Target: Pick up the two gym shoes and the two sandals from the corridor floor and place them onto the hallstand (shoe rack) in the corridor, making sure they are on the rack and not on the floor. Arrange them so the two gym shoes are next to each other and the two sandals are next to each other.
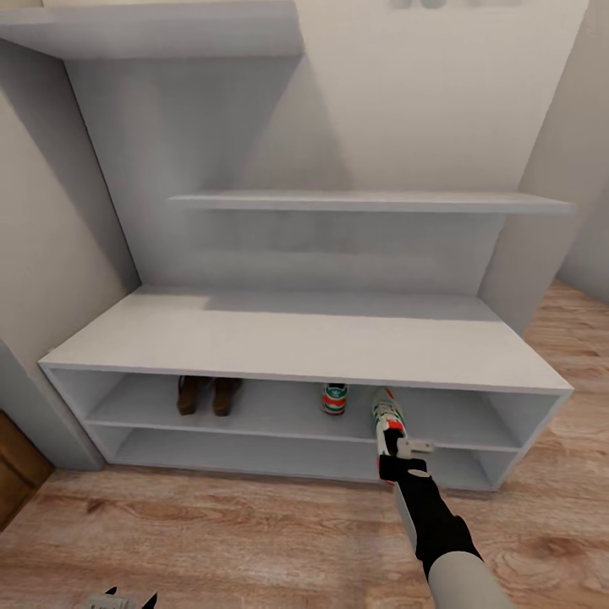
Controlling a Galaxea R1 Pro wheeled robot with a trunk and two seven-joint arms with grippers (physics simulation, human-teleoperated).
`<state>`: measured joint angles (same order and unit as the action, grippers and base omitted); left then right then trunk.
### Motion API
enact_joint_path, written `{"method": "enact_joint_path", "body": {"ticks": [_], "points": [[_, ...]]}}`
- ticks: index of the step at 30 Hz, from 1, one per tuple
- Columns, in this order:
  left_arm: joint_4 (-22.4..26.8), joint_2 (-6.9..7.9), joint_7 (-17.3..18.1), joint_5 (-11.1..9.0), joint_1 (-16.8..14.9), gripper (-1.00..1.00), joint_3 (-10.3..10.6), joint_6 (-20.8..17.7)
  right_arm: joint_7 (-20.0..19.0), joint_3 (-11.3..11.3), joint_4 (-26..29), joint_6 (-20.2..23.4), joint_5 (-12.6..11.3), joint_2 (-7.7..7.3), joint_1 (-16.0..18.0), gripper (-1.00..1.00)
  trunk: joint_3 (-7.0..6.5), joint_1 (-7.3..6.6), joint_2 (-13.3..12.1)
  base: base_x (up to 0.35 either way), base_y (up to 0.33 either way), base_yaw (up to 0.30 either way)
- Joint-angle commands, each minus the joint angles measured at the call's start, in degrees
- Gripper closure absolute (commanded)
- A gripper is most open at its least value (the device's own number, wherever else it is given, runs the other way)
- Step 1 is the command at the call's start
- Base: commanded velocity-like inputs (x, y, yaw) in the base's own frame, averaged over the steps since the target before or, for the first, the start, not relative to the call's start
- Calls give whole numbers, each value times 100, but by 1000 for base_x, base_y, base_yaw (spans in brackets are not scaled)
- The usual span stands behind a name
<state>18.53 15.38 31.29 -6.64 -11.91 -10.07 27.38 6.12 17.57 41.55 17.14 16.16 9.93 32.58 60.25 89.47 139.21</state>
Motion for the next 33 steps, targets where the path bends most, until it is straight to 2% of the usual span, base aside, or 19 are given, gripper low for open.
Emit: {"method": "enact_joint_path", "body": {"ticks": [1,33], "points": [[-10,0,59,-57,-4,-100,-13,-13,-4,18,10,29,44,7,3,100,5,1,2,106,0,1],[-95,-26,48,-39,40,-100,-13,-4,-14,27,-8,36,36,7,3,100,5,0,2,5,0,0]]}}
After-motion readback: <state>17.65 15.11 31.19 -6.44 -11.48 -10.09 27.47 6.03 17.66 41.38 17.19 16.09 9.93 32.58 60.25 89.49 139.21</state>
